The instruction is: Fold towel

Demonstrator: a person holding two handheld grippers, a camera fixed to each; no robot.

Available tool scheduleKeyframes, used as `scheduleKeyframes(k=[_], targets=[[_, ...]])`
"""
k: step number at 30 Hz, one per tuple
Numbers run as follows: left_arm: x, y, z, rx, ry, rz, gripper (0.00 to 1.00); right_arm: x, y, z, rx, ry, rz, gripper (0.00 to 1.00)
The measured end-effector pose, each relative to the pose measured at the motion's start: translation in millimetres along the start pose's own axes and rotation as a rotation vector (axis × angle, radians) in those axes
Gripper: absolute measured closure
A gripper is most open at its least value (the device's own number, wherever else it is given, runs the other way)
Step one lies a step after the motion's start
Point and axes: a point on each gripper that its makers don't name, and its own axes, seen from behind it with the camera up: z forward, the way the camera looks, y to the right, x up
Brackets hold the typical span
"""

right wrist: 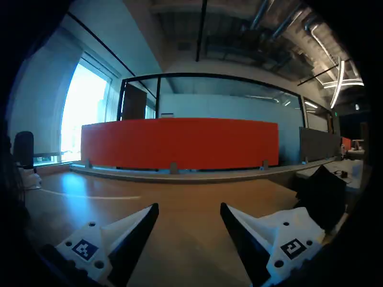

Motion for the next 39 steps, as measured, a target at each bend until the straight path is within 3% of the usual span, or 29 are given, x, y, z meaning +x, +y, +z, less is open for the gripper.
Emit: scheduleKeyframes(k=[39], targets=[[6.8, -1.0, -1.6, 0.0, -0.002, 0.001, 0.06, 2.3, -1.1, -0.1, 0.004, -0.001, 0.001, 0.01]])
